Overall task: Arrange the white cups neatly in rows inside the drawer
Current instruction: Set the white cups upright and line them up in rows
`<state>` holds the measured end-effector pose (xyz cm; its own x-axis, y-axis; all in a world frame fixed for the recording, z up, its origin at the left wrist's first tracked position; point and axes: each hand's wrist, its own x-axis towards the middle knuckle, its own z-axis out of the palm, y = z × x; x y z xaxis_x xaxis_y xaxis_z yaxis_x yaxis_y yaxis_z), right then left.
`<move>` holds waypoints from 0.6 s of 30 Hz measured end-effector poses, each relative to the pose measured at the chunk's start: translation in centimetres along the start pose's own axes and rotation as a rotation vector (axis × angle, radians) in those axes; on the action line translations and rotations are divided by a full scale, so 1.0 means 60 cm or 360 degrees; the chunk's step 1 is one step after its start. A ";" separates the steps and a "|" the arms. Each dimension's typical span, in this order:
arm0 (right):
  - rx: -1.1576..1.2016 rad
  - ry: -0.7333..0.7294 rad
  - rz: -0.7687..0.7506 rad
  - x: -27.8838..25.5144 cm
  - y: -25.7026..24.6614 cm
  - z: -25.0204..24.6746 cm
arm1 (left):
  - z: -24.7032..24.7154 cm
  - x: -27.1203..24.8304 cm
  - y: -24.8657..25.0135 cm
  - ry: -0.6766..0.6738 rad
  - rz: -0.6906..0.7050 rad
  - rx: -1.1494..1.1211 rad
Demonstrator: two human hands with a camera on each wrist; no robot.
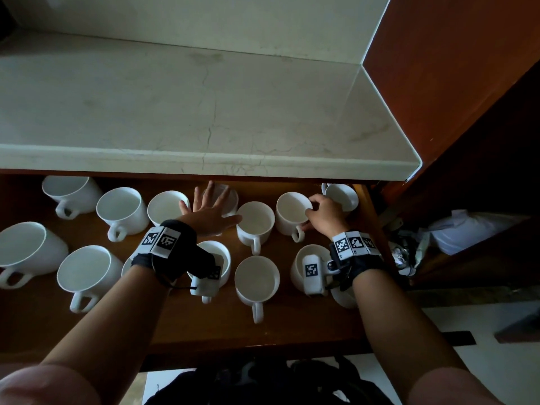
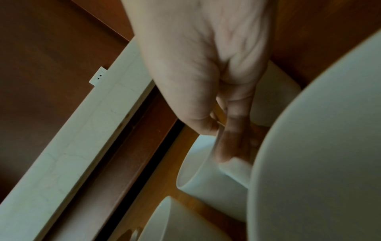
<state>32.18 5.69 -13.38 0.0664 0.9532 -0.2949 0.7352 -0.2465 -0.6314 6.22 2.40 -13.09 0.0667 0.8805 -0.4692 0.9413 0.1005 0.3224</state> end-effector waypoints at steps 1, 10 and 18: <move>0.0001 -0.0017 0.0007 -0.002 -0.001 -0.001 | 0.000 -0.001 0.000 -0.0003 -0.0002 0.0002; -0.0064 -0.0032 -0.0032 -0.016 -0.007 -0.006 | -0.003 -0.004 0.002 -0.0027 -0.0020 0.0009; -0.0052 -0.0059 -0.0075 -0.022 -0.010 -0.009 | -0.002 -0.004 0.000 -0.0022 -0.0020 0.0009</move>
<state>32.02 4.66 -12.19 0.0067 0.9564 -0.2921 0.7586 -0.1952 -0.6217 6.17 2.25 -12.84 0.0593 0.8726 -0.4847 0.9439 0.1091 0.3118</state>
